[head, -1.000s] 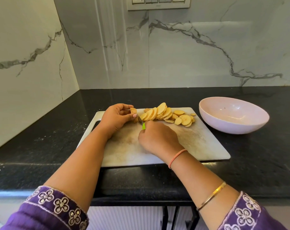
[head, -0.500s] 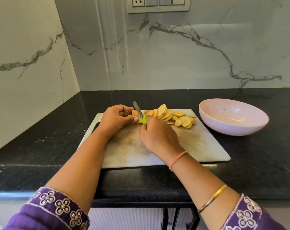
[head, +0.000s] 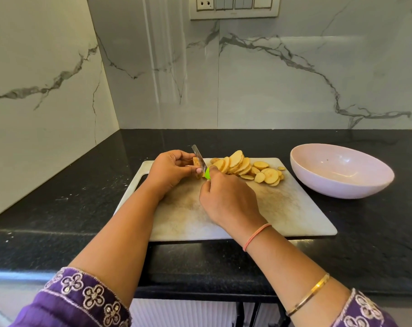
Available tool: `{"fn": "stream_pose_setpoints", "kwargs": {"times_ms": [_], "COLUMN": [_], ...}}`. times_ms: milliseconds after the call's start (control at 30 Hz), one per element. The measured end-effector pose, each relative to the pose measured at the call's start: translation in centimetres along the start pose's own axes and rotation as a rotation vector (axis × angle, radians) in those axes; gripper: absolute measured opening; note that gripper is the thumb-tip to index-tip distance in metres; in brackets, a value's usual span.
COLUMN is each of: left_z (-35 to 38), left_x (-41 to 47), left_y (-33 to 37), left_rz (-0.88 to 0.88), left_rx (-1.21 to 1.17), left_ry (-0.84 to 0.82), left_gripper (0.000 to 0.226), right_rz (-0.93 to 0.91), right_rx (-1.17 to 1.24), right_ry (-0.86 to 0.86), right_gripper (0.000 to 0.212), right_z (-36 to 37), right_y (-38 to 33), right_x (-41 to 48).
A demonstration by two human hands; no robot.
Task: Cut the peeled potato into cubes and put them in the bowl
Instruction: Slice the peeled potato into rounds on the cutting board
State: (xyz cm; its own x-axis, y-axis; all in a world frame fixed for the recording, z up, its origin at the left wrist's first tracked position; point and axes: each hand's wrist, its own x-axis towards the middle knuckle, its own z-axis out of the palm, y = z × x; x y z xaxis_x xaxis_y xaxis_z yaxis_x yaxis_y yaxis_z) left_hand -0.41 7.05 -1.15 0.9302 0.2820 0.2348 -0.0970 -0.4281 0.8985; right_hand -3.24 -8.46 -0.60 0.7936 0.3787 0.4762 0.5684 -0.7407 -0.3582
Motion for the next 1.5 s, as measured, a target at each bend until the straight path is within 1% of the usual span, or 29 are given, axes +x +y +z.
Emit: {"fn": "stream_pose_setpoints", "kwargs": {"times_ms": [300,367,567,700,867,933,1200,1367,1500], "left_z": [-0.4,-0.4,-0.3,-0.3,-0.3,-0.4,-0.3,-0.3,0.1], "left_x": [0.0,-0.1,-0.2,-0.1,0.2,0.2,0.1,0.0,0.0], "left_y": [0.1,0.2,0.1,0.2,0.0,-0.1,-0.1,-0.2,0.0], "left_rz": [0.008,0.012,0.025,0.044,0.035,0.033,0.046,0.054,0.067], "left_rx": [0.046,0.043,0.042,0.069,0.058,0.061,0.045,0.065,0.069], "left_ry": [0.027,0.026,0.008,0.034,0.038,0.039,0.032,0.032,0.032], "left_gripper": [0.031,0.031,0.026,0.025,0.032,0.033,0.029,0.026,0.025], "right_rz": [0.001,-0.001,-0.009,-0.009,0.014,0.016,0.005,0.047,0.04], "right_rx": [-0.007,-0.037,-0.158,-0.126,-0.08,-0.071,-0.1,-0.121,-0.156], "right_ry": [0.035,0.042,-0.005,-0.028,0.03,0.02,-0.016,-0.061,-0.086], "right_gripper": [0.042,0.044,0.048,0.044,0.048,0.048,0.042,0.028,0.029], "right_z": [0.6,0.7,0.5,0.3,0.2,0.3,0.0,-0.2,-0.3], "right_y": [-0.2,-0.3,-0.9,-0.9,-0.5,-0.4,-0.7,-1.3,-1.2], "right_x": [0.1,0.1,0.5,1.0,0.9,1.0,0.7,1.4,1.7]}}
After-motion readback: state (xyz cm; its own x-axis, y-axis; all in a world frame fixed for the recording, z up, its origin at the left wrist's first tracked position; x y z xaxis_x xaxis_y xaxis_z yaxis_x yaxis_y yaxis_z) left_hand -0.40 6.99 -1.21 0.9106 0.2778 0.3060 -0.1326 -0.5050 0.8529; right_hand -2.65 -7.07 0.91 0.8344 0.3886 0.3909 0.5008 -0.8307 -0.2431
